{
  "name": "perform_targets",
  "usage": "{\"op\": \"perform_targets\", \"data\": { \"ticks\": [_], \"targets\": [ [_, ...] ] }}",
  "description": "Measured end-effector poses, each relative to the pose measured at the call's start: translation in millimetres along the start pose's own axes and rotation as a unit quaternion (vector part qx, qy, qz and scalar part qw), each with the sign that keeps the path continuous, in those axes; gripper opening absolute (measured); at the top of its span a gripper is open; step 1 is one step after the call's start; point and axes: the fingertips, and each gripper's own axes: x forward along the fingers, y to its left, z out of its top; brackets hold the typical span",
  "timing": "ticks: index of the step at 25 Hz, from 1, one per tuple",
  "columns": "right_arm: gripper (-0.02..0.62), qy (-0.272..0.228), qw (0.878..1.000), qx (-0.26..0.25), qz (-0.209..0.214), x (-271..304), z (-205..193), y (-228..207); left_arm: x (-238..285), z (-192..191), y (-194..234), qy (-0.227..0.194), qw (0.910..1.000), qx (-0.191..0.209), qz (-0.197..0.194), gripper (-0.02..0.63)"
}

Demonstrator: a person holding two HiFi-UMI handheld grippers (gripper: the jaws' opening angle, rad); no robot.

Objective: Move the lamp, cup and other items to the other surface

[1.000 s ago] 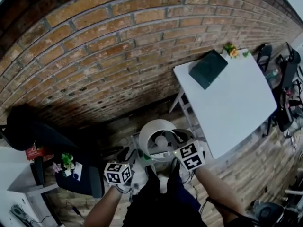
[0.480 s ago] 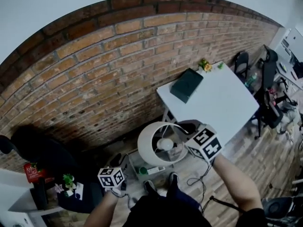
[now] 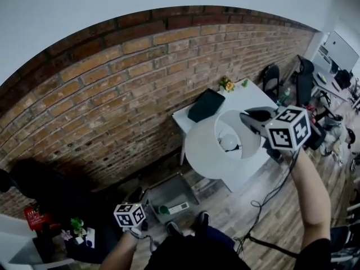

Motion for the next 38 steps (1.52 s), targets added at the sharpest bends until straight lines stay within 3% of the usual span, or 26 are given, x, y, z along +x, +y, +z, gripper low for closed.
{"op": "perform_targets", "data": {
  "ticks": [10, 16, 29, 38],
  "targets": [
    [0.006, 0.044, 0.997, 0.031, -0.047, -11.1, -44.5, -110.6, 19.1, 4.9, -23.8, 0.005, 0.9998, 0.004, 0.019, 0.155],
    [0.006, 0.059, 0.997, 0.045, -0.037, 7.5, -74.8, -157.5, 39.7, 12.3, -47.0, -0.001, 0.9996, 0.004, 0.029, 0.155],
    [0.011, 0.057, 0.996, 0.069, 0.010, 55.0, -112.5, -225.4, 88.8, 14.0, -96.2, 0.000, 0.9989, 0.000, 0.046, 0.155],
    [0.037, 0.034, 0.998, 0.058, -0.010, 75.0, -107.2, -241.0, 106.1, 21.8, -103.2, -0.004, 0.9986, 0.000, 0.053, 0.155]
  ]
}}
